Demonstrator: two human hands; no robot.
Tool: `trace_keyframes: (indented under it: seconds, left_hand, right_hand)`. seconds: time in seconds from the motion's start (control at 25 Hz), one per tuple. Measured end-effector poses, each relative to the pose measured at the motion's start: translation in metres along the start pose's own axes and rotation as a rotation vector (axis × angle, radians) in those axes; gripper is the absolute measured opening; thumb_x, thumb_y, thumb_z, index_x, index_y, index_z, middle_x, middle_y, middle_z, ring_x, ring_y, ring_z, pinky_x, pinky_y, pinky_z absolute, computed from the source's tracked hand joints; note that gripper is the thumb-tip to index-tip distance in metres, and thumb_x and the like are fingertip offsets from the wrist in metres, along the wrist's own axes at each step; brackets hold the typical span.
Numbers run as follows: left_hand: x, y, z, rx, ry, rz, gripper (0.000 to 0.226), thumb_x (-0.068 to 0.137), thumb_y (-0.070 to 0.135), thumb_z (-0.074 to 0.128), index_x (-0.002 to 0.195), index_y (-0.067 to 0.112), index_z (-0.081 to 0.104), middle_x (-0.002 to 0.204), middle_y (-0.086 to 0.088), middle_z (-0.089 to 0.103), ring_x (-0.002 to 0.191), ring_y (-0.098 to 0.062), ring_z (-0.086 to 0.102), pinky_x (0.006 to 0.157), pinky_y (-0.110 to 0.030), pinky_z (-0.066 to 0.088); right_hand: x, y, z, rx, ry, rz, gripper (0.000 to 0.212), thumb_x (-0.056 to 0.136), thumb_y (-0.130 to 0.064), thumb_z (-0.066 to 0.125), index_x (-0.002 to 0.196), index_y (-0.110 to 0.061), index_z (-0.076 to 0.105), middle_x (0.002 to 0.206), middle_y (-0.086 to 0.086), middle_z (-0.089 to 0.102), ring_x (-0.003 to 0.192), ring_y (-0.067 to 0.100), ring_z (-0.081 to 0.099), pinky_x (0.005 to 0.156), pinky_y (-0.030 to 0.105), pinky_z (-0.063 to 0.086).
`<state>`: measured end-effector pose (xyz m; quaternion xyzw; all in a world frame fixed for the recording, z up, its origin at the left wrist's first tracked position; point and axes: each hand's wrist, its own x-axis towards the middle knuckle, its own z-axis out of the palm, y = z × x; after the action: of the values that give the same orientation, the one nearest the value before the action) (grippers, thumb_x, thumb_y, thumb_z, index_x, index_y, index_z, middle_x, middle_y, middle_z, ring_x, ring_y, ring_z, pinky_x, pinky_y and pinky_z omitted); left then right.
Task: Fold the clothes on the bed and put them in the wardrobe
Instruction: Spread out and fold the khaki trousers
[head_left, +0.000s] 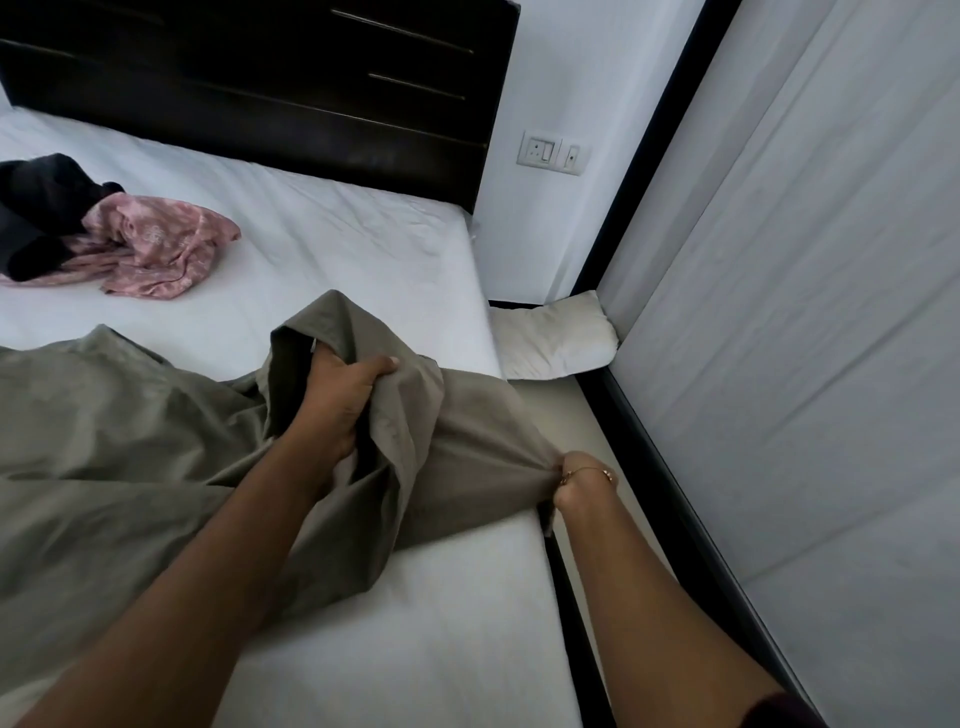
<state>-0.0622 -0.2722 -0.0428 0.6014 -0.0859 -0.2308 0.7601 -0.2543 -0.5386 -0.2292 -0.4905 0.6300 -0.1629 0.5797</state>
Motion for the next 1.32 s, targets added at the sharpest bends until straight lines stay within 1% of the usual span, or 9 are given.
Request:
trace_keyframes:
  seconds: [0.24,0.36,0.48,0.64,0.84,1.0,1.12,1.2,1.32]
  left_hand:
    - [-0.008,-0.01,0.019,0.121,-0.097,0.025,0.069,0.088,0.012,0.081,0.147,0.018,0.044,0.129,-0.002,0.062,0.113,-0.02,0.064,0.097,-0.042,0.055]
    - [-0.006,-0.026,0.032,0.276,-0.132,0.072,0.081,0.085,0.02,0.085,0.152,0.019,0.039,0.134,0.003,0.055,0.117,-0.019,0.057,0.103,-0.041,0.05]
    - [0.001,-0.037,0.034,0.575,-0.15,0.248,0.077,0.082,0.02,0.085,0.147,0.017,0.044,0.13,0.006,0.055,0.115,-0.013,0.055,0.102,-0.035,0.048]
    - [0.022,-0.062,0.022,0.756,-0.384,0.226,0.064,0.087,0.007,0.08,0.144,0.012,0.052,0.132,0.0,0.064,0.12,-0.015,0.065,0.092,-0.021,0.053]
    - [0.02,-0.058,0.021,0.555,-0.478,0.377,0.054,0.082,0.009,0.08,0.13,0.018,0.057,0.131,-0.001,0.065,0.125,-0.012,0.063,0.101,-0.027,0.052]
    - [-0.007,-0.034,0.03,0.379,-0.544,0.624,0.077,0.097,0.023,0.071,0.16,0.035,0.028,0.168,0.018,0.023,0.156,-0.003,0.023,0.122,-0.022,0.031]
    - [-0.007,-0.055,0.03,0.826,-0.682,0.702,0.078,0.099,0.066,0.05,0.165,0.041,0.015,0.173,0.02,0.0,0.158,-0.001,-0.006,0.131,-0.038,0.009]
    - [-0.006,-0.078,0.03,1.192,-0.807,0.642,0.084,0.093,0.085,0.033,0.164,0.049,0.009,0.171,0.022,-0.009,0.156,-0.002,-0.02,0.13,-0.051,0.002]
    - [-0.012,-0.104,0.03,1.457,-1.002,0.404,0.084,0.093,0.086,0.03,0.164,0.046,0.008,0.173,0.014,-0.007,0.157,-0.01,-0.019,0.129,-0.052,-0.005]
  right_hand:
    - [-0.023,-0.007,0.022,-0.259,0.3,-0.013,0.043,0.111,-0.031,0.073,0.153,-0.026,0.08,0.159,0.012,0.073,0.15,0.044,0.062,0.135,0.06,0.06]
    - [-0.076,-0.058,0.043,-0.229,0.171,-0.486,0.023,0.113,-0.02,0.088,0.135,-0.017,0.095,0.142,0.019,0.086,0.134,0.044,0.077,0.117,0.052,0.069]
    - [-0.137,-0.115,0.087,0.047,-0.13,-0.806,0.044,0.113,-0.04,0.097,0.152,-0.019,0.089,0.155,0.01,0.076,0.137,0.025,0.075,0.118,0.035,0.062]
    - [-0.164,-0.151,0.146,-0.738,-0.228,-1.057,0.092,0.103,-0.06,0.099,0.184,-0.037,0.061,0.181,0.002,0.063,0.168,0.025,0.056,0.149,0.045,0.052]
    - [-0.163,-0.162,0.165,-0.646,-0.161,-0.933,0.04,0.117,-0.005,0.064,0.136,-0.02,0.096,0.142,0.013,0.093,0.132,0.041,0.08,0.123,0.053,0.071]
    - [-0.15,-0.215,0.111,0.539,-0.192,-0.593,0.04,0.125,-0.007,0.062,0.096,-0.02,0.085,0.101,0.007,0.086,0.088,0.02,0.076,0.093,0.04,0.064]
    - [-0.097,-0.218,0.015,0.918,-0.027,-0.387,0.027,0.124,-0.007,0.067,0.111,-0.006,0.091,0.112,0.019,0.091,0.099,0.036,0.091,0.102,0.048,0.071]
    - [-0.055,-0.16,-0.036,0.716,0.032,-0.337,0.029,0.126,-0.003,0.066,0.144,0.009,0.086,0.146,0.028,0.089,0.131,0.047,0.087,0.112,0.05,0.07]
    - [0.016,-0.033,-0.059,0.542,0.026,-0.016,0.027,0.128,-0.007,0.064,0.138,-0.003,0.088,0.166,0.029,0.08,0.133,0.048,0.084,0.13,0.07,0.068]
